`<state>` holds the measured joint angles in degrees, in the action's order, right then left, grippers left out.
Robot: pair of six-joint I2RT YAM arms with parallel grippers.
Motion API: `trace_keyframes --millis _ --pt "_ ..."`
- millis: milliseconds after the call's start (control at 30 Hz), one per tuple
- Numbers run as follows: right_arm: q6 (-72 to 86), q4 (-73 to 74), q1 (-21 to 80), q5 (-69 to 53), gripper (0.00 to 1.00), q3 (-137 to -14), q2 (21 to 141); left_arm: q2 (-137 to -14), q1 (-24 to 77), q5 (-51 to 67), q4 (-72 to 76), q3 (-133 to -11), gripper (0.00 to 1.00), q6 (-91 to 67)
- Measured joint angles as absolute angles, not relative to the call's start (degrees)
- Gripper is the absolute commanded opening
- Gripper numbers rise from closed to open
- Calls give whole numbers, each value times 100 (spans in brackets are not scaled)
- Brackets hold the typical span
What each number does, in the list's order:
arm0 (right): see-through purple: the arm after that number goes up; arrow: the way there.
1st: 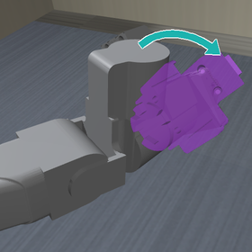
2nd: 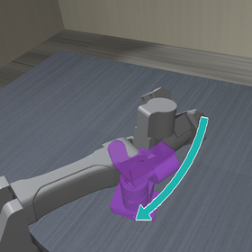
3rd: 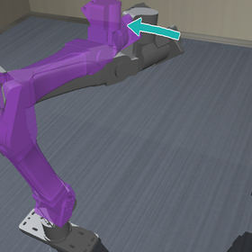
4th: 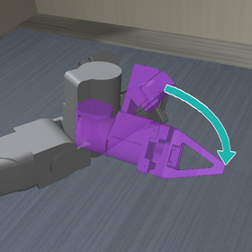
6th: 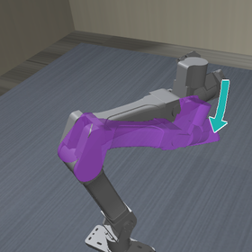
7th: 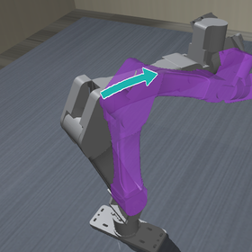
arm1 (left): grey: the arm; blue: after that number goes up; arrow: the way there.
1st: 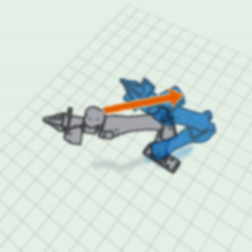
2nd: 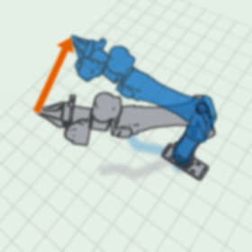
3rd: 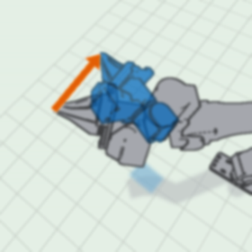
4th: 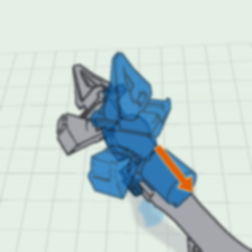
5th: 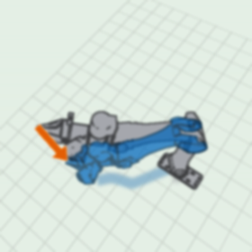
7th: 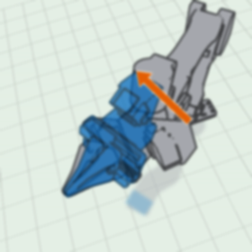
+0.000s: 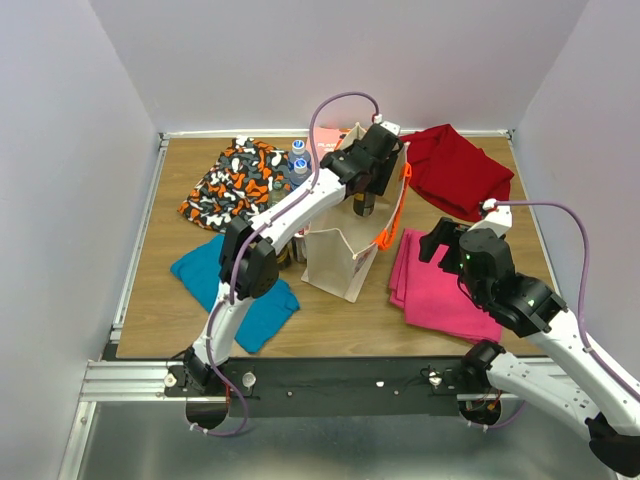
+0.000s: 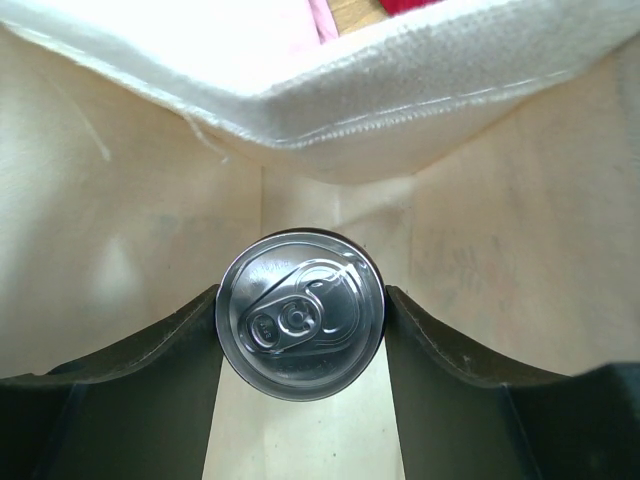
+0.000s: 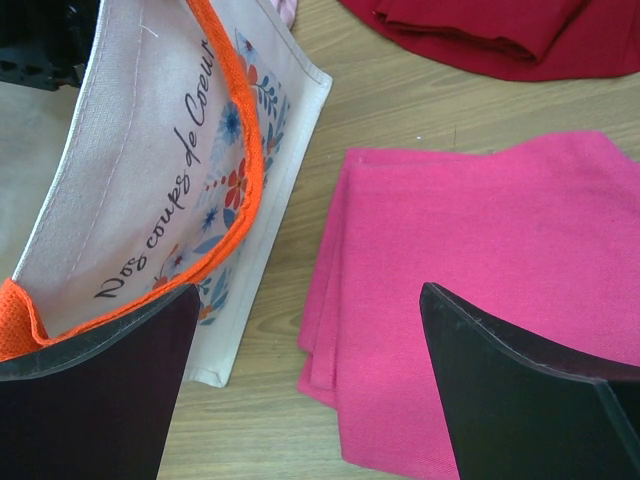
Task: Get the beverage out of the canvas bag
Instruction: Take out the drink from the canvas bag.
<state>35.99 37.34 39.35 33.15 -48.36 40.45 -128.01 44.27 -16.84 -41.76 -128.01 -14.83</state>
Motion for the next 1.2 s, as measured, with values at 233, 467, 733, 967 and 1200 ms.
trace_keyframes --millis 233,467,733,967,1200 --pt "3599 3734 3935 3315 100 -4836 4034 -12558 4427 -1603 -4261 -12803 0 -1481" --pt "3599 3734 3935 3312 100 -4836 3957 -12484 4427 -1446 -4320 -12877 0 -1444" --pt "3601 3736 3935 3310 100 -4836 3946 -12470 4427 -1107 -4525 -12925 0 -1262" --pt "3601 3736 3935 3308 100 -4836 3935 -12315 4427 -934 -4694 -12936 0 -1004" --pt "3629 3723 3935 3199 100 -4836 3935 -11950 4427 -685 -4727 -12936 0 -919"
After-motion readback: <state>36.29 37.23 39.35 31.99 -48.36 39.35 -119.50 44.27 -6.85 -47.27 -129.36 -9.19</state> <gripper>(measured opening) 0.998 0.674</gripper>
